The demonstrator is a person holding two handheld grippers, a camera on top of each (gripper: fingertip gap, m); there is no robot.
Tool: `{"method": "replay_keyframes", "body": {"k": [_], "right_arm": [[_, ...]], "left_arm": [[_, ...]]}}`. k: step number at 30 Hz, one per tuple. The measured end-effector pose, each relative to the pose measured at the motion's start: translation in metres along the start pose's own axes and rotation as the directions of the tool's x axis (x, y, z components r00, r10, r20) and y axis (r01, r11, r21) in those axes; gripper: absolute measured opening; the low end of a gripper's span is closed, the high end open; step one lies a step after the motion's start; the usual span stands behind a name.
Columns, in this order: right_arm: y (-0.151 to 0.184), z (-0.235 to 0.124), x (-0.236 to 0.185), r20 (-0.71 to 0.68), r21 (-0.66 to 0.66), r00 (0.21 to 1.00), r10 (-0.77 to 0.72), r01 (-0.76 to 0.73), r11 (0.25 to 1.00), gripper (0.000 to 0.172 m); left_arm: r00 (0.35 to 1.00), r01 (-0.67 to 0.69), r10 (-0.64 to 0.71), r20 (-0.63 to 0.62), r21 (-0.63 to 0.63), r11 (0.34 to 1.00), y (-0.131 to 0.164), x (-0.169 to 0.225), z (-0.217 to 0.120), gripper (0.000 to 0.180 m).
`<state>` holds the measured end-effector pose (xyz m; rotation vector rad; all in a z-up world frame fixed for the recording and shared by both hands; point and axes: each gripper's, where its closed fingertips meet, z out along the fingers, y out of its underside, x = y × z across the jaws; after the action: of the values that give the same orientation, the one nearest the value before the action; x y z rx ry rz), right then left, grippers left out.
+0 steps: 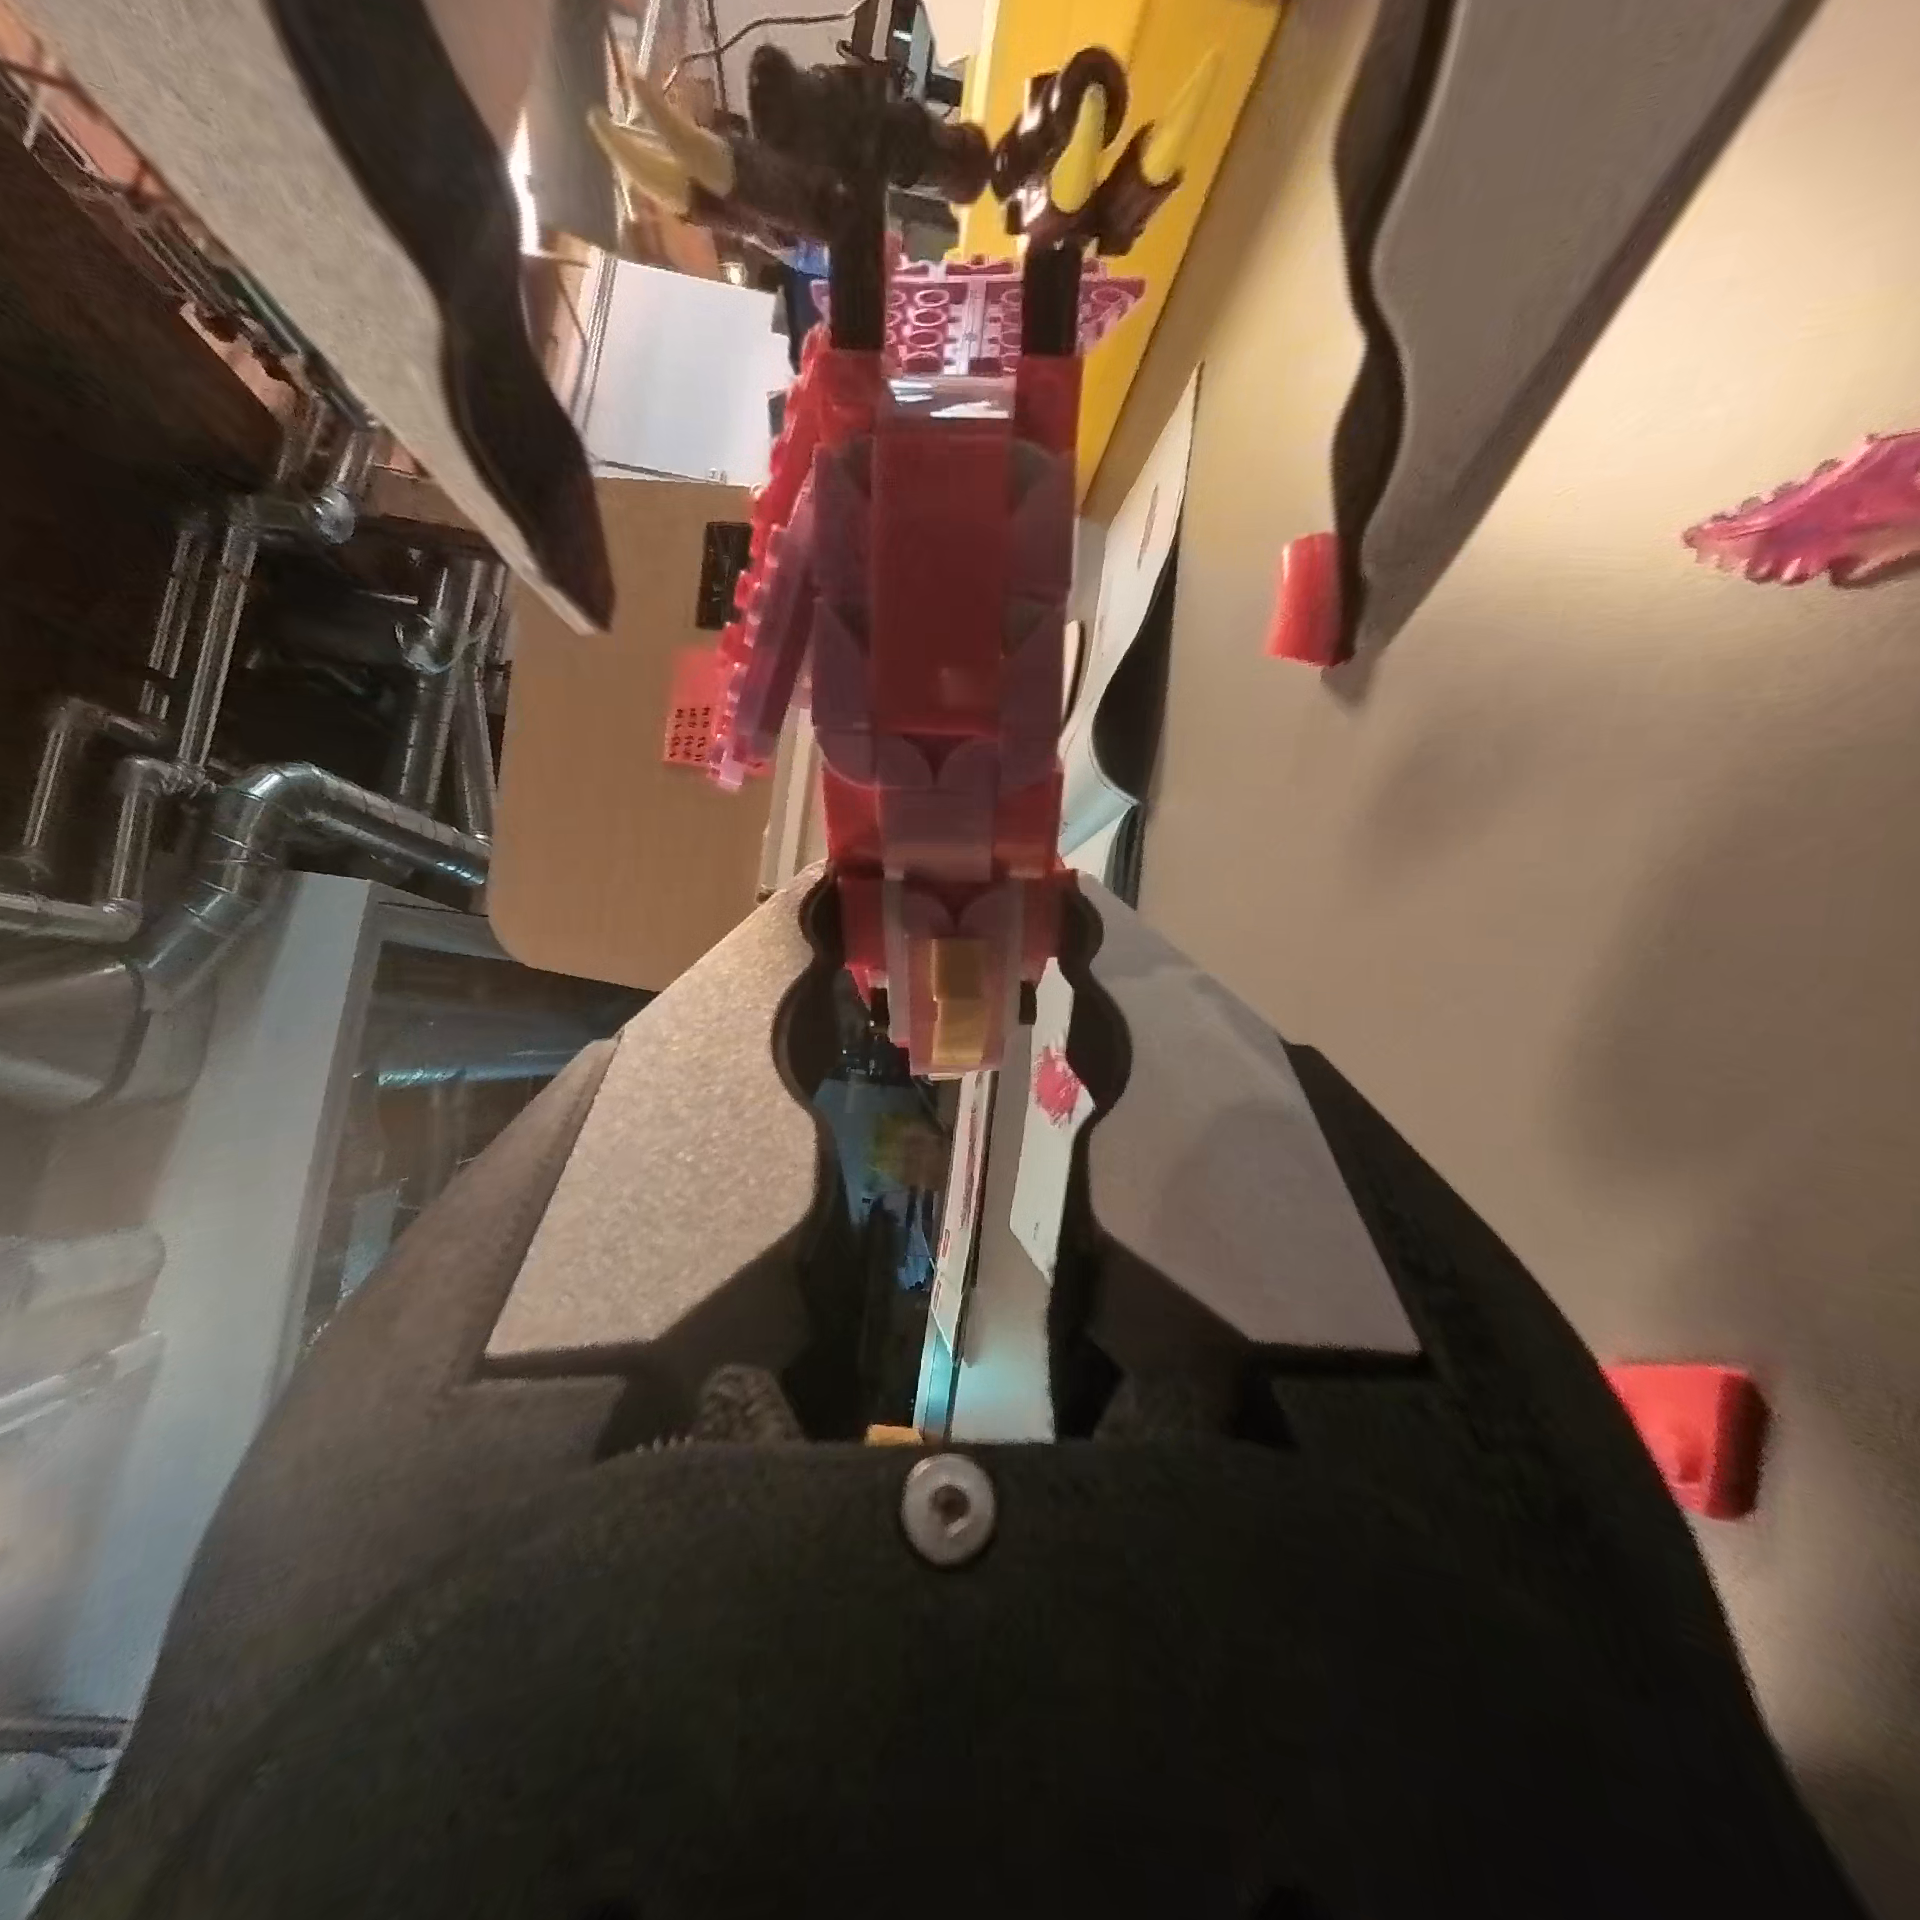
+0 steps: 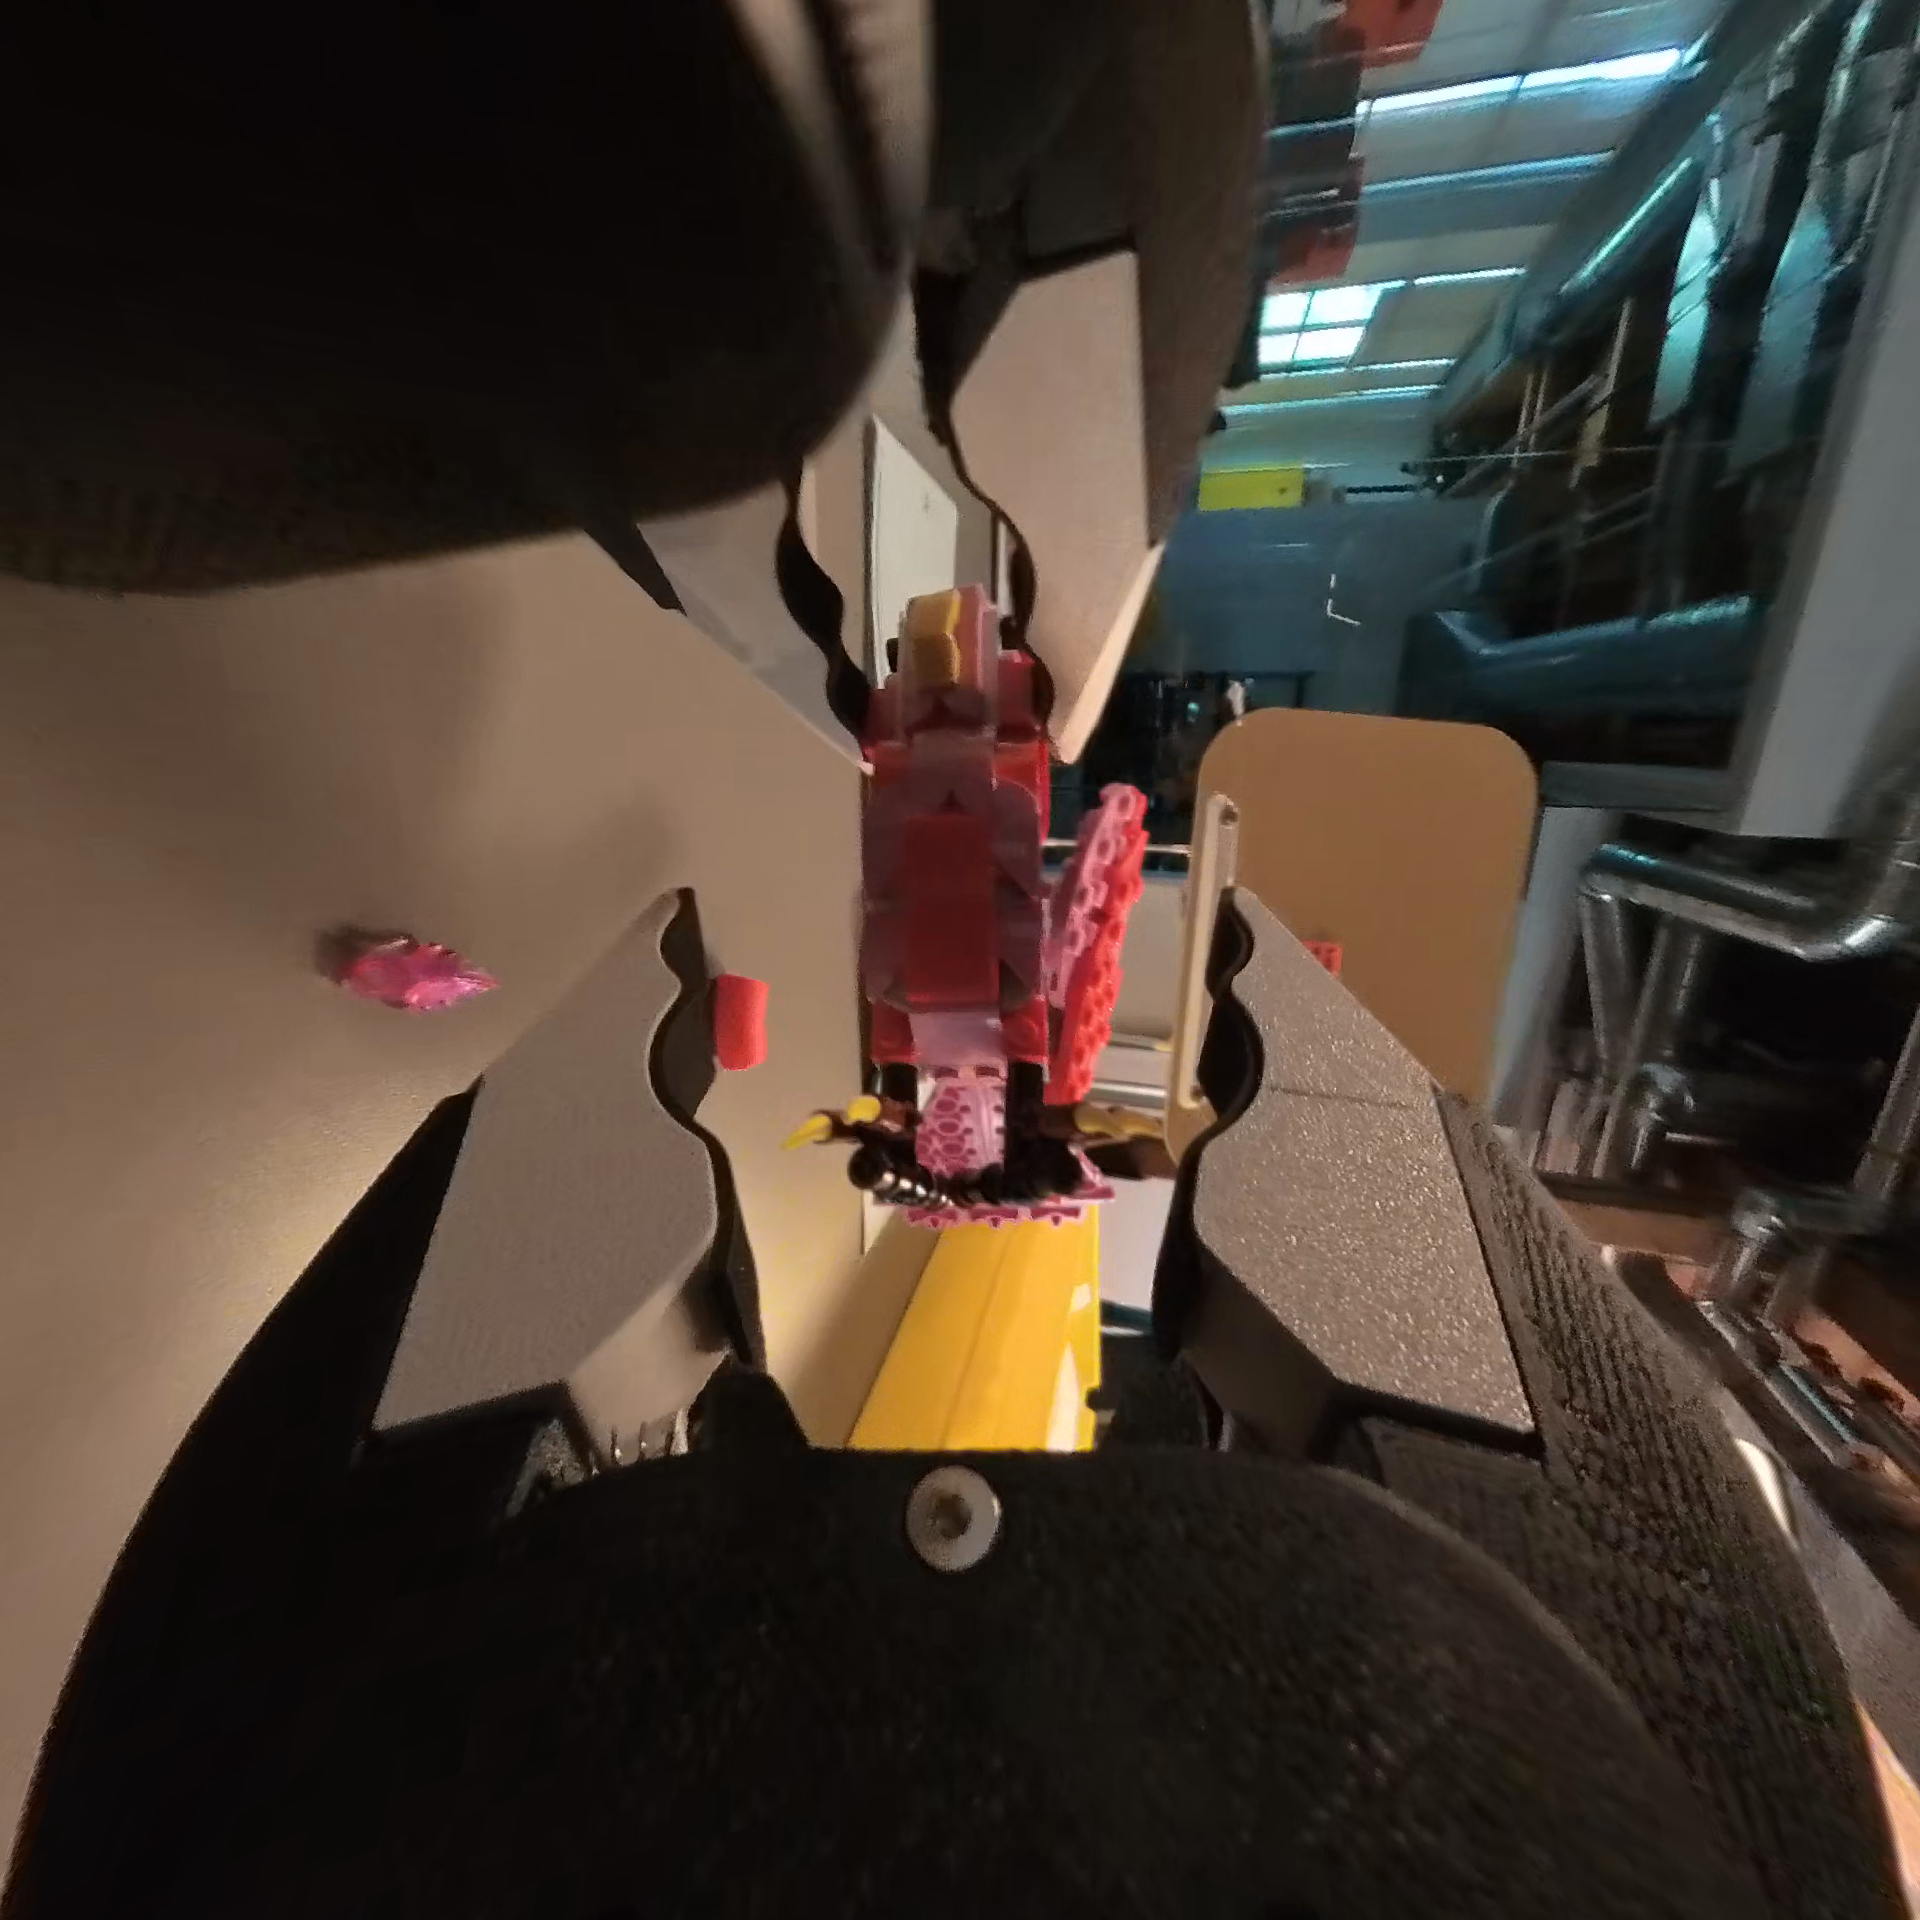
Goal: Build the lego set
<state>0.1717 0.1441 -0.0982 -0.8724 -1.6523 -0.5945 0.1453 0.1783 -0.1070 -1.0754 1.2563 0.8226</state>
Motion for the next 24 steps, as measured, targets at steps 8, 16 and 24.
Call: {"method": "replay_keyframes", "body": {"k": [8,16,24], "right_arm": [[0.012,0.014,-0.012,0.037,-0.045,0.999,0.027,-0.025,0.999,0.079],[0.02,0.017,-0.022,0.165,-0.096,0.977,0.135,-0.12,0.988,0.08],[0.026,0.021,-0.023,0.166,-0.122,0.98,0.106,-0.086,0.989,0.076]], "left_arm": [[0.999,-0.031,0.03,-0.042,-0.007,1.0,-0.001,0.01,0.002,0.039],[0.996,-0.053,0.053,-0.074,-0.003,0.999,-0.004,0.019,0.003,0.039],[0.995,-0.044,0.045,-0.091,0.006,0.999,-0.006,0.021,0.002,0.039]]}}
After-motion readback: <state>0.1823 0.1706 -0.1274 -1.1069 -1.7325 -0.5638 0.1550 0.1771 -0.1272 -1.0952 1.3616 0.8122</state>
